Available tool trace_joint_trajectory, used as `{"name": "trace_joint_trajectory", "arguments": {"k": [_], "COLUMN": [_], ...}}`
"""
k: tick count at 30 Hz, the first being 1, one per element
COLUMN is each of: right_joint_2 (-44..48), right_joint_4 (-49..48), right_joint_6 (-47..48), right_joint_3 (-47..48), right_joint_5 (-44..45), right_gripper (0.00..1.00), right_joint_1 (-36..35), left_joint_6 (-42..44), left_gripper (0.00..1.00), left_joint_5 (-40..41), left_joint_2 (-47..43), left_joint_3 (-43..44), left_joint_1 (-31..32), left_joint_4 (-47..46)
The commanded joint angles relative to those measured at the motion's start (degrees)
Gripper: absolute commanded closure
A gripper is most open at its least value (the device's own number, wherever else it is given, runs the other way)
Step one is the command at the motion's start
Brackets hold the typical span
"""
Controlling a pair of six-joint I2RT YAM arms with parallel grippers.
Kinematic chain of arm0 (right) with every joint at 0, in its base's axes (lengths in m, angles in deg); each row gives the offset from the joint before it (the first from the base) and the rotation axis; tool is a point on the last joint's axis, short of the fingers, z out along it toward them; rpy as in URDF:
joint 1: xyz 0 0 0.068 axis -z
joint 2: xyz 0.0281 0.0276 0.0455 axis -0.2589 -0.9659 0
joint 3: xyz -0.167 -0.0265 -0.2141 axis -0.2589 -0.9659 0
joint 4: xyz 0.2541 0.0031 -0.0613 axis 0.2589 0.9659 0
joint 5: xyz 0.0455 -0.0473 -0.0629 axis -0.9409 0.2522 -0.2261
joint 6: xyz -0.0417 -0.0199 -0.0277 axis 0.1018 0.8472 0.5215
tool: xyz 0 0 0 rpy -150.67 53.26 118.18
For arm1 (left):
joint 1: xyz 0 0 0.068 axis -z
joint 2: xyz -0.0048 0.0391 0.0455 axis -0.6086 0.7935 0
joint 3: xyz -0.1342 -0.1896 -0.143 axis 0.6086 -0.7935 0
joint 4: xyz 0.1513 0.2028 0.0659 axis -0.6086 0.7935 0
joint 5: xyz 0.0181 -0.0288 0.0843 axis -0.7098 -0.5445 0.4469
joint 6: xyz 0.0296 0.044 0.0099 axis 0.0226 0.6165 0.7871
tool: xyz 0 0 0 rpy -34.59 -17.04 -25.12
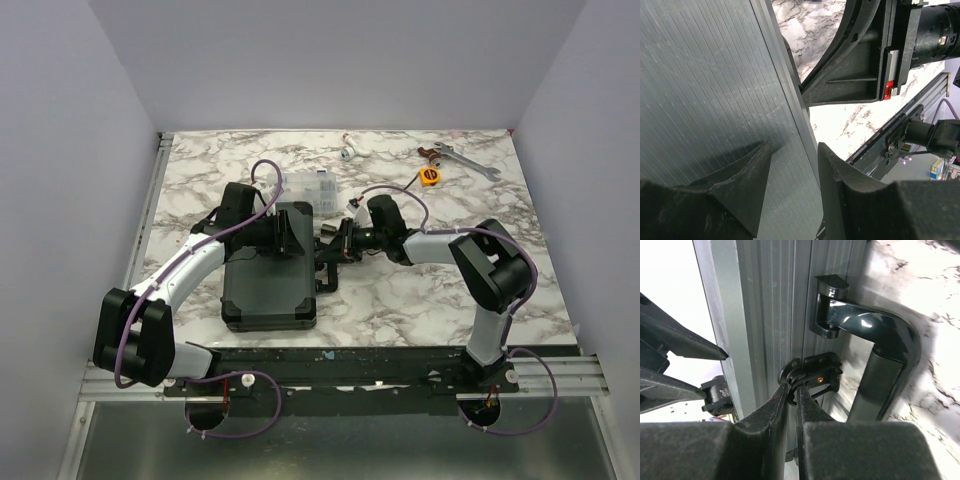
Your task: Pack up texas hold em set
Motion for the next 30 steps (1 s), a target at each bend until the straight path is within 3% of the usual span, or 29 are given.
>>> {"name": "trace_joint_trajectory", "arguments": {"k": [1,16,30], "right_joint_2": [-0.29,0.37,0.38], "right_joint_4": [-2.77,-5.58,-14.36], "right_joint_6": [-1.13,-4.44,-12.1], "right_joint_3": [3.11,3.93,2.97], "right_joint_5": [-1.99,-3.04,-5.43], "right_gripper": [0.87,0.79,0.73], "right_joint_1": [-1.42,-1.9,-3.12], "left_joint_6": [2.82,2.91,2.99], "left_gripper": [0.56,0.56,0.56], "left_joint_5": [4.62,4.51,4.54], "left_joint_2": [2.44,2.43,2.31], "left_joint_3": [-2.22,-2.18,-2.18], "left_joint_1": [0.21,0.22,0.21], "left_joint_4": [5.73,5.78,5.84]}}
